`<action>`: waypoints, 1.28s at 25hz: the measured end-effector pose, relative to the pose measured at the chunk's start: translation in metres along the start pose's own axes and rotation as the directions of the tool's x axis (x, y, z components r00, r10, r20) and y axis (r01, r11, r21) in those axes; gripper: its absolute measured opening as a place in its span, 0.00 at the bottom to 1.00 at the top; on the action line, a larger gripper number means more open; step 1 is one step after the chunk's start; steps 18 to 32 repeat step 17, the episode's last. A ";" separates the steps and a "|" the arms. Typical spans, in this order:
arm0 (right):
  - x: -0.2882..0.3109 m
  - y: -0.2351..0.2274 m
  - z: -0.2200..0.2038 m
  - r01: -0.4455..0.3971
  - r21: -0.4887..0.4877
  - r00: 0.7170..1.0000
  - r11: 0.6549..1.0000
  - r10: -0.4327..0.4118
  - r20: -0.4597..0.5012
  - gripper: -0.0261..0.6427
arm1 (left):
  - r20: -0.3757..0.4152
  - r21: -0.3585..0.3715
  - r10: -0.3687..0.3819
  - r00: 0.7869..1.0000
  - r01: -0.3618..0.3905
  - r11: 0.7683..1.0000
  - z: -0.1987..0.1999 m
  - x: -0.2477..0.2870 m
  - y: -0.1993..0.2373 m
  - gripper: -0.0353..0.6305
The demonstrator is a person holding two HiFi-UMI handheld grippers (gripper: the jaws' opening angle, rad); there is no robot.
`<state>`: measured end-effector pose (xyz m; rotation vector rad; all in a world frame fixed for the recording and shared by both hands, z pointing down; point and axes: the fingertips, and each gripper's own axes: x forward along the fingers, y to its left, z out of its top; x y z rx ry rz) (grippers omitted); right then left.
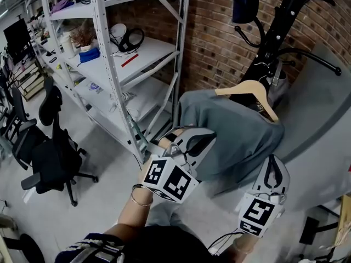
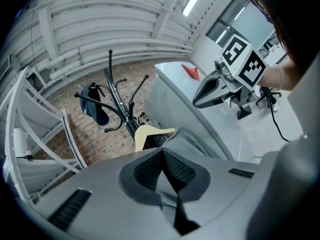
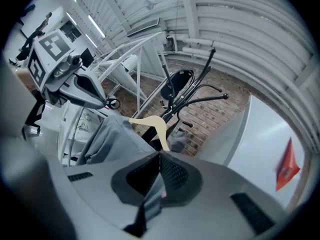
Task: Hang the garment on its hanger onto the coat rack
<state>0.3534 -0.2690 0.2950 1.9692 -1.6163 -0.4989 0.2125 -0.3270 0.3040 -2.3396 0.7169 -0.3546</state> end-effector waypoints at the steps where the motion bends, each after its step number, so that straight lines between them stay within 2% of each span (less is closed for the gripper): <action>1: 0.000 0.000 0.001 0.001 0.001 1.000 1.000 -0.001 0.000 0.07 | -0.001 0.000 0.000 1.000 0.000 1.000 0.000 0.000 0.000 0.06; 7: 0.001 0.001 0.001 -0.002 0.018 1.000 1.000 0.002 0.004 0.07 | -0.002 -0.002 -0.009 1.000 0.009 1.000 -0.001 0.001 -0.002 0.06; 14: 0.012 0.004 0.003 -0.011 0.014 1.000 1.000 0.011 0.002 0.08 | -0.002 -0.039 0.000 1.000 0.000 0.999 -0.004 0.007 0.009 0.06; 32: 0.019 0.006 0.003 -0.019 0.008 1.000 1.000 0.019 0.000 0.08 | -0.007 -0.042 0.003 1.000 -0.003 0.999 -0.007 0.012 0.013 0.06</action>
